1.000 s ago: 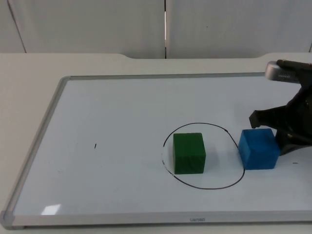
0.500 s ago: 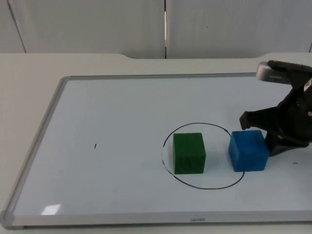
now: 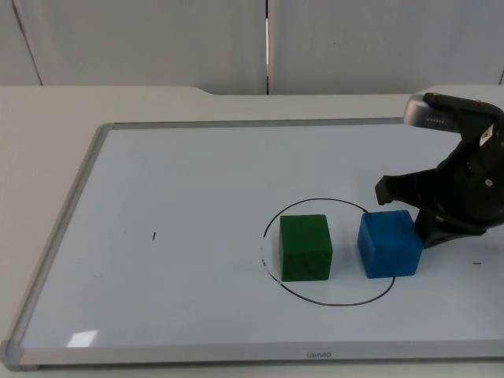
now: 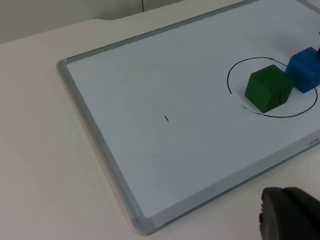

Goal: Push the two cubes into the marked area.

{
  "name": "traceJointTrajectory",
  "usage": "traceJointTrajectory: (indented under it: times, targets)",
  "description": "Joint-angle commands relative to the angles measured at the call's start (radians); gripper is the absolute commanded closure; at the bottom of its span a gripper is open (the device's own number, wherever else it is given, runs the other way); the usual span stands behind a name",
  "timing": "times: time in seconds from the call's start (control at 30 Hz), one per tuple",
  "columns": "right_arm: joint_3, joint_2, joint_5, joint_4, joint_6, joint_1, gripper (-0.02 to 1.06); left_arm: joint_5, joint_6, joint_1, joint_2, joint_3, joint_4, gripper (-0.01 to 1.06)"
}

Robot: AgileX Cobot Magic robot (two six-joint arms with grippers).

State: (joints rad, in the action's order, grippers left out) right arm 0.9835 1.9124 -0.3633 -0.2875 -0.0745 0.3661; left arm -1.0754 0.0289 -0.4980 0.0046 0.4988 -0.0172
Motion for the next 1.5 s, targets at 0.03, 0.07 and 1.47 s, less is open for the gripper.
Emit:
traceJointTrajectory:
  times: [0.03, 0.07, 1.47]
  targets:
    - [-0.002, 0.003, 0.015, -0.007, 0.001, 0.008, 1.05, 0.002, 0.002, 0.0, -0.005, -0.004, -0.003, 1.05]
    - [-0.002, 0.003, 0.015, -0.01, 0.001, 0.008, 1.05, 0.002, 0.002, 0.0, -0.005, -0.004, -0.003, 1.05]
    - [-0.002, -0.129, 0.012, 0.155, 0.004, 0.086, 1.05, 0.002, 0.002, 0.0, -0.005, -0.004, -0.003, 1.05]
